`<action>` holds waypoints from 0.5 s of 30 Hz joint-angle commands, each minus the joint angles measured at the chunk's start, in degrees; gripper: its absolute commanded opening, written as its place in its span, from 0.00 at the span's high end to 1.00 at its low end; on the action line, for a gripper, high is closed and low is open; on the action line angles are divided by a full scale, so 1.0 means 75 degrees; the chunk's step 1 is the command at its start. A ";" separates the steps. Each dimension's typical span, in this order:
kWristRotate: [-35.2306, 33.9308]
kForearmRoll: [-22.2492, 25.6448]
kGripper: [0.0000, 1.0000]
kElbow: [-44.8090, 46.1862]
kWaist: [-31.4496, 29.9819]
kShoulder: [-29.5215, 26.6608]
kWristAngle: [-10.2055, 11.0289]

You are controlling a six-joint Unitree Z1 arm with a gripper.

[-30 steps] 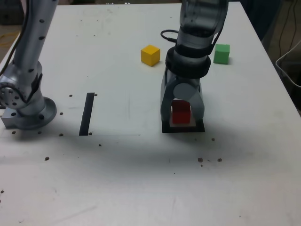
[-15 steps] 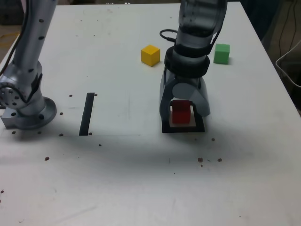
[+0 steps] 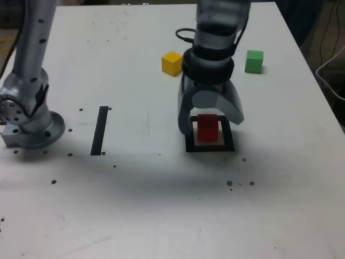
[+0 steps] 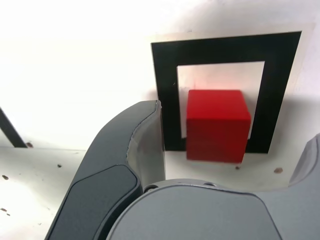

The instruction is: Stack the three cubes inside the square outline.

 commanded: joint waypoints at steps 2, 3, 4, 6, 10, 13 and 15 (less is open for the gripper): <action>0.0001 0.0088 0.00 0.0064 -0.0018 -0.0245 -0.0001; 0.0019 0.0105 0.00 0.0059 -0.0018 -0.0305 0.0031; 0.0039 0.0125 0.00 0.0046 -0.0018 -0.0372 0.0073; 0.0077 0.0183 0.00 0.0019 -0.0018 -0.0529 0.0172; 0.0115 0.0300 0.00 0.0076 -0.0018 -0.0875 0.0364; 0.0102 0.0337 0.00 0.0228 0.0001 -0.1052 0.0466; 0.0092 0.0339 0.00 0.0322 0.0071 -0.1140 0.0568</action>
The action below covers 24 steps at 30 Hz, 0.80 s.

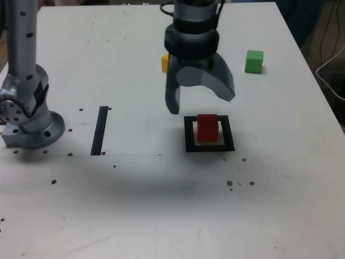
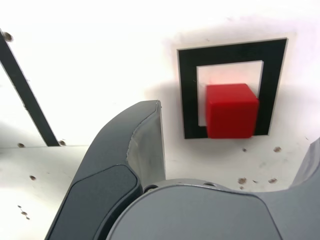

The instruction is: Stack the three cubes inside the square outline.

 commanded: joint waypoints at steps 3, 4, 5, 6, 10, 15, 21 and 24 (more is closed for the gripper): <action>-0.0023 0.0013 0.00 0.0102 0.0316 -0.0181 0.0223; -0.0023 0.0011 0.00 0.0115 0.0424 -0.0195 0.0275; -0.0018 0.0009 0.00 0.0127 0.0542 -0.0198 0.0322; 0.0001 0.0012 0.00 0.0137 0.0670 -0.0193 0.0364; 0.0171 0.0190 0.00 0.0154 0.1227 -0.0125 0.0467; 0.0285 0.0405 0.01 0.0191 0.1872 -0.0054 0.0483; 0.0609 0.0472 0.01 0.0126 0.2887 0.0051 0.0530; 0.0802 0.0472 0.01 -0.0022 0.3410 0.0124 0.0530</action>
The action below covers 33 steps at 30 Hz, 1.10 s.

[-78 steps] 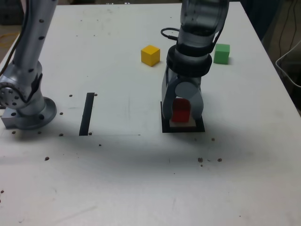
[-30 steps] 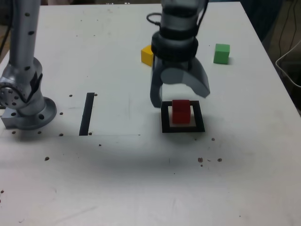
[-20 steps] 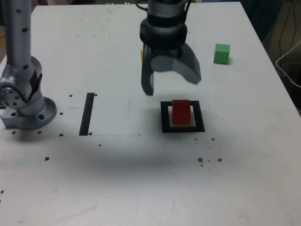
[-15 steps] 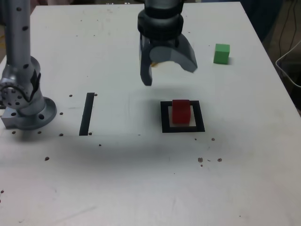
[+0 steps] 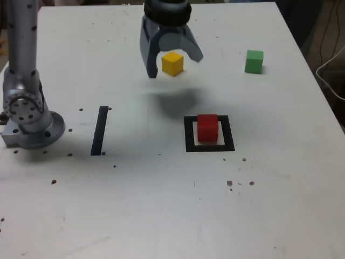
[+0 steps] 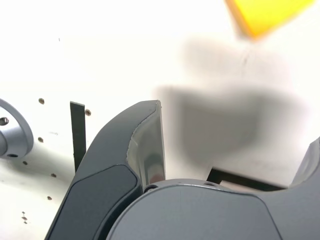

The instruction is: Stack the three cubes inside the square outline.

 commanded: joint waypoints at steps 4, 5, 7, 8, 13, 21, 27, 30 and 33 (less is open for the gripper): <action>0.0118 -0.0066 0.01 -0.0188 0.0600 0.0125 -0.0019; 0.0125 -0.0088 0.01 -0.0211 0.0702 0.0145 -0.0027; 0.0129 -0.0119 0.01 -0.0272 0.0902 0.0203 -0.0028; 0.0129 -0.0132 0.01 -0.0331 0.1024 0.0266 -0.0026; 0.0113 -0.0206 0.01 -0.0605 0.1406 0.0604 -0.0066; -0.0113 -0.0502 0.03 -0.0885 0.1726 0.1046 -0.0339; -0.0349 -0.0601 0.05 -0.0941 0.1927 0.1391 -0.0377; -0.0424 -0.0639 0.07 -0.0941 0.1950 0.1527 -0.0368; -0.0446 -0.0644 0.10 -0.0965 0.1945 0.1607 -0.0397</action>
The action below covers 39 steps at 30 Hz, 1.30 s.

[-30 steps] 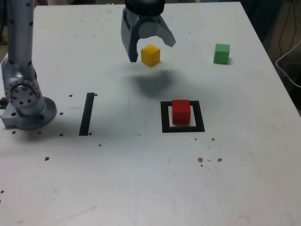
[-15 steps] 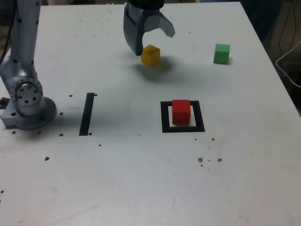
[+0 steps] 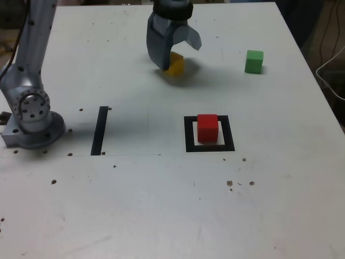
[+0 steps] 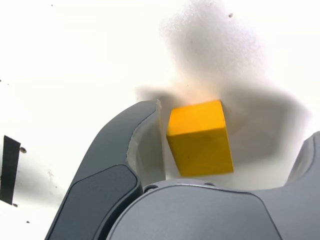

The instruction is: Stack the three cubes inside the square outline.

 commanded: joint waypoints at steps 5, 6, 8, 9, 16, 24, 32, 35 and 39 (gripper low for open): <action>-0.0024 0.0029 0.21 -0.0086 -0.0006 0.0125 -0.0039; -0.0024 0.0043 0.24 -0.0092 -0.0005 0.0128 -0.0022; -0.0024 0.0082 0.31 -0.0096 -0.0004 0.0123 0.0017; -0.0024 0.0099 0.34 -0.0095 -0.0006 0.0120 0.0035; -0.0024 0.0134 0.45 -0.0107 -0.0018 0.0129 0.0089; 0.0030 0.0132 0.54 -0.0076 -0.0050 0.0183 0.0084; 0.0205 -0.0013 0.76 -0.0167 -0.0074 0.0104 0.0176; 0.0293 -0.0055 0.87 -0.0197 -0.0073 0.0040 0.0222; 0.0426 -0.0040 0.92 -0.0162 -0.0110 -0.0098 0.0243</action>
